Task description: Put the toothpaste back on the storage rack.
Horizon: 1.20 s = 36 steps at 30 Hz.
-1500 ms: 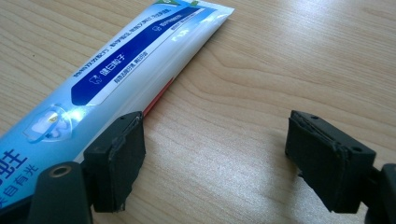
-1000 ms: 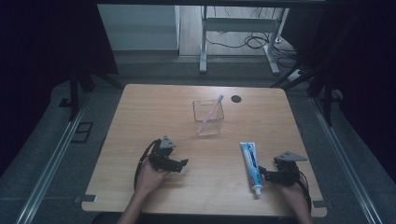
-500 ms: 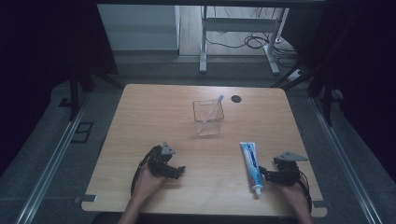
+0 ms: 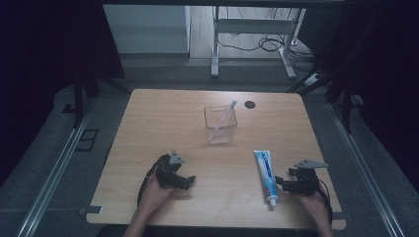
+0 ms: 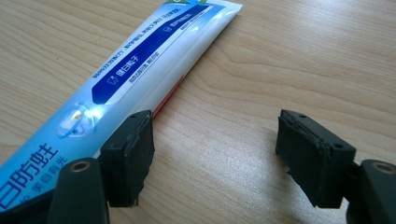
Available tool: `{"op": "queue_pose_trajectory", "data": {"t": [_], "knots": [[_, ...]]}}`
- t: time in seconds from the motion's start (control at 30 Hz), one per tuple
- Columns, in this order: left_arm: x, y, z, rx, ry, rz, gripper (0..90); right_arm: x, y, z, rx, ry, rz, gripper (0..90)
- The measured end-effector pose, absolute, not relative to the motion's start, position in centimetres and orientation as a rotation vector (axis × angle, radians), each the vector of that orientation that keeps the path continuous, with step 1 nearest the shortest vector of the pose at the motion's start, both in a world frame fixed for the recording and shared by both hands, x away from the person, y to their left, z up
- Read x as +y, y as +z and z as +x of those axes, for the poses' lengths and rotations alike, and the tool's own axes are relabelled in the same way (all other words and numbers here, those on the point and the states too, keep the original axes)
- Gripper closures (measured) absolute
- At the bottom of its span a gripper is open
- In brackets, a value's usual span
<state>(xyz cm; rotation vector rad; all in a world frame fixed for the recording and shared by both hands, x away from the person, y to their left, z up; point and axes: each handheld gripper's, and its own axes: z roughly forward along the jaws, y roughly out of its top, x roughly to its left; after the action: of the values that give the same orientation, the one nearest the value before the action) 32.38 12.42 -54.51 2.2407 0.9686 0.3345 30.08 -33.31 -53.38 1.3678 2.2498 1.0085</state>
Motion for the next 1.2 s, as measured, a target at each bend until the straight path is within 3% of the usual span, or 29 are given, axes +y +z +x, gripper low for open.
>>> {"op": "queue_pose_trajectory", "data": {"t": [0.4, 0.97, 1.1, 1.2], "knots": [[12.5, -54.5, 32.3, 0.969, 0.338, 2.239, 2.2, -34.4, -52.3, 29.7, 2.249, 1.047, 1.433, 31.1], [12.5, -54.5, 32.3, 0.98, 0.342, 2.233, 2.3, -33.1, -49.0, 28.3, 2.294, 1.173, 1.334, 79.8], [12.5, -54.5, 32.3, 0.979, 0.343, 2.233, 2.3, -32.3, -48.8, 27.9, 2.329, 1.203, 1.306, 88.4], [12.5, -54.5, 32.2, 0.983, 0.343, 2.232, 2.3, -31.6, -48.7, 27.6, 2.353, 1.222, 1.272, 89.3]]}}
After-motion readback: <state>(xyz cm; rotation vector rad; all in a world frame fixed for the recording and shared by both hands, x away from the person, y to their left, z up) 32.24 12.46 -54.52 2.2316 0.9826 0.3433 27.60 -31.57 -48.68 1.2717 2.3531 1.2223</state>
